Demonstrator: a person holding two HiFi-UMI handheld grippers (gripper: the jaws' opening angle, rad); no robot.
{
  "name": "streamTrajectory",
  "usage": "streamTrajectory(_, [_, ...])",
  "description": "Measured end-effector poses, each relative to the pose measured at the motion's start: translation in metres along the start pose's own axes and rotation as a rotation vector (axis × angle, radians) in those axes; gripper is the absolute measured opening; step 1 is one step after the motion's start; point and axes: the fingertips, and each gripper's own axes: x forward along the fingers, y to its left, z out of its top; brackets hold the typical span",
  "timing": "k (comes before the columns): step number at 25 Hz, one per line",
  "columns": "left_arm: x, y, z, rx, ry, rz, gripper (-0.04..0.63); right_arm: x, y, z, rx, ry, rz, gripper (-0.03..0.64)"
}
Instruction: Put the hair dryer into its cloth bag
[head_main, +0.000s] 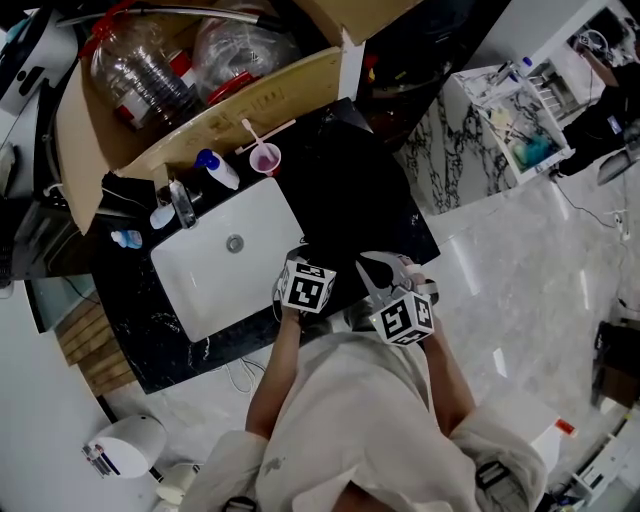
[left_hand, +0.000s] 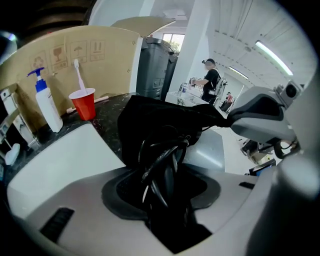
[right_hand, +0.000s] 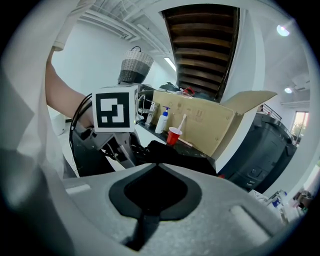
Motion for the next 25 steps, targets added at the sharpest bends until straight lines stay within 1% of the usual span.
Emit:
streamTrajectory(4, [0.002, 0.005, 0.001, -0.015, 0.009, 0.015, 0.193, -0.002, 0.004, -0.005, -0.016, 0.013, 0.036, 0.011])
streamTrajectory(7, [0.006, 0.006, 0.006, -0.015, -0.001, 0.016, 0.193, -0.001, 0.008, -0.009, -0.025, 0.028, 0.068, 0.011])
streamTrajectory(10, [0.008, 0.005, 0.008, 0.004, -0.002, 0.019, 0.193, 0.003, 0.004, -0.015, -0.001, 0.047, 0.035, 0.012])
streamTrajectory(14, [0.003, -0.001, -0.001, 0.018, -0.005, -0.009, 0.193, 0.003, -0.008, -0.015, 0.063, 0.049, -0.017, 0.012])
streamTrajectory(19, [-0.012, -0.006, -0.015, 0.069, 0.023, -0.018, 0.193, 0.003, -0.023, -0.022, 0.136, 0.076, -0.069, 0.012])
streamTrajectory(22, [-0.023, -0.007, -0.026, 0.094, 0.036, -0.031, 0.193, 0.003, -0.027, -0.028, 0.174, 0.095, -0.083, 0.012])
streamTrajectory(25, [-0.036, -0.009, -0.04, 0.102, 0.049, -0.049, 0.193, 0.004, -0.025, -0.034, 0.176, 0.129, -0.078, 0.012])
